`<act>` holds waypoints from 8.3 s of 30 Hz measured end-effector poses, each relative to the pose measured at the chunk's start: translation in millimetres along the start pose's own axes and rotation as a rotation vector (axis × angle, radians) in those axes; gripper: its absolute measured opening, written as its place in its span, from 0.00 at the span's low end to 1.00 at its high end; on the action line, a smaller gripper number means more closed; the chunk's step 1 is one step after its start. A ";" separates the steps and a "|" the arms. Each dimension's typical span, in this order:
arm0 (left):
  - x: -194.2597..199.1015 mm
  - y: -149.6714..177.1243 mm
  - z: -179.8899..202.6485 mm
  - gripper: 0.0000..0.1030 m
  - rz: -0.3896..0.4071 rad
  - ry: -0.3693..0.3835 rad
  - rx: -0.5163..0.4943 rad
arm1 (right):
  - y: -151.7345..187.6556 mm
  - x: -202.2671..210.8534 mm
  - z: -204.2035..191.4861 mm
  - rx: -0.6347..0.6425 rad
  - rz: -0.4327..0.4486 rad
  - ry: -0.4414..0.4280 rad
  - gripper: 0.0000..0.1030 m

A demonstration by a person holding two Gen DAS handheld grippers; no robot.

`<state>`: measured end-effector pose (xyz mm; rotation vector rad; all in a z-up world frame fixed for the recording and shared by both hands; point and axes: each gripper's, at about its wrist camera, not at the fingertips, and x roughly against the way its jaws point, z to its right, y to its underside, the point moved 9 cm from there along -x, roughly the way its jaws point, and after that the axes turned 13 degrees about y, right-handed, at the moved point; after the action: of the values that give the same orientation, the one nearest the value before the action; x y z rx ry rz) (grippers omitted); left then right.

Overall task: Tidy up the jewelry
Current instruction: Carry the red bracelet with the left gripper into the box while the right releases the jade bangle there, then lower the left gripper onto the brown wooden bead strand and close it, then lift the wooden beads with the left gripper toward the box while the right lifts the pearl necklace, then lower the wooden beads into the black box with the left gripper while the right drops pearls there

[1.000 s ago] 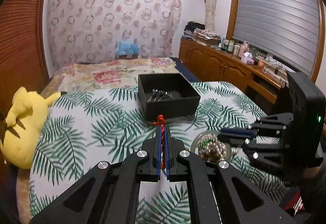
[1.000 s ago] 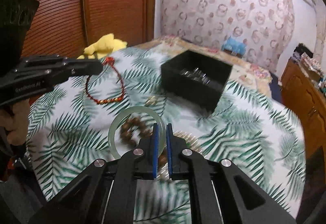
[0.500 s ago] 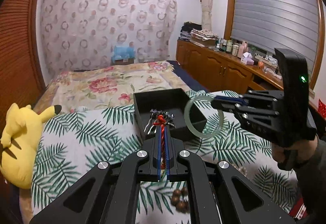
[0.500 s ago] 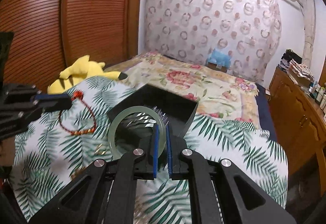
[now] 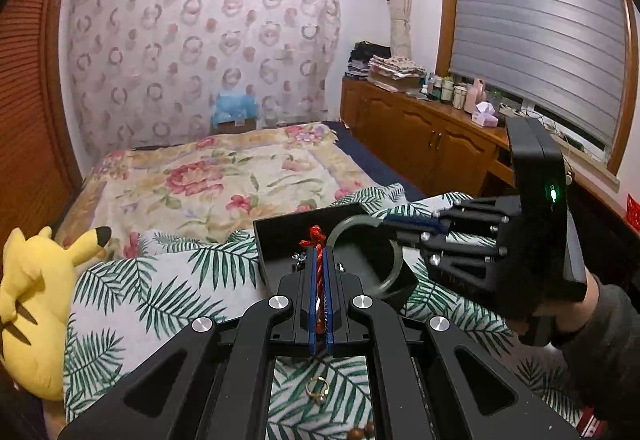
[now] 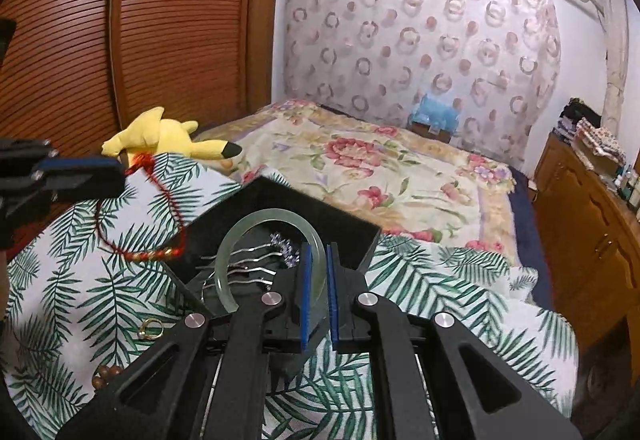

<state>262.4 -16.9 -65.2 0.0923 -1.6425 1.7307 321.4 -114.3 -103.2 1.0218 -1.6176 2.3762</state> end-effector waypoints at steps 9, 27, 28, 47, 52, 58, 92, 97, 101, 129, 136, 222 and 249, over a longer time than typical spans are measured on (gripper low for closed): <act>-24.9 -4.1 -7.5 0.02 -0.034 0.008 -0.002 | 10.7 -5.1 -9.5 -0.020 -0.035 -0.078 0.11; -60.5 -8.7 -23.3 0.02 -0.074 -0.009 0.008 | 11.1 6.5 14.3 -0.100 -0.004 -0.055 0.11; -60.2 -8.8 -23.1 0.02 -0.074 -0.007 0.009 | 11.7 5.9 15.2 -0.102 -0.006 -0.052 0.11; -33.5 13.9 -31.3 0.26 -0.074 -0.020 0.034 | 6.3 11.5 19.3 -0.095 0.003 -0.034 0.11; -17.3 30.3 -26.6 0.27 -0.084 -0.021 0.034 | -0.6 32.6 18.2 -0.082 0.017 -0.033 0.11; -1.7 62.9 -19.0 0.33 -0.126 -0.016 0.042 | 26.6 55.1 12.5 -0.070 -0.022 -0.035 0.11; 1.5 142.8 20.5 0.42 -0.284 0.044 0.046 | 161.9 94.9 -15.8 -0.018 -0.291 -0.066 0.19; -3.4 144.6 21.5 0.42 -0.297 0.030 0.039 | 162.1 92.6 -20.8 0.007 -0.282 -0.050 0.19; -6.5 145.9 22.3 0.42 -0.302 0.018 0.031 | 159.6 90.1 -22.4 0.025 -0.279 -0.035 0.19; 55.7 87.4 41.3 0.12 -0.094 0.000 -0.007 | 104.8 135.3 11.9 -0.055 -0.090 0.053 0.08; 68.2 65.1 39.8 0.12 -0.039 -0.013 -0.022 | 70.1 147.3 19.2 -0.042 -0.025 0.072 0.08; -51.7 8.7 -23.8 0.12 -0.145 0.032 0.057 | -28.1 -15.6 -1.6 -0.051 -0.109 -0.101 0.09; -54.5 16.0 -6.2 0.12 -0.161 0.042 0.033 | 47.5 31.5 43.1 -0.180 -0.172 -0.020 0.14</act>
<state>295.9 -34.5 -108.1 0.1974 -1.5333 1.6270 297.3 -180.7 -113.7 1.1039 -1.6418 2.0762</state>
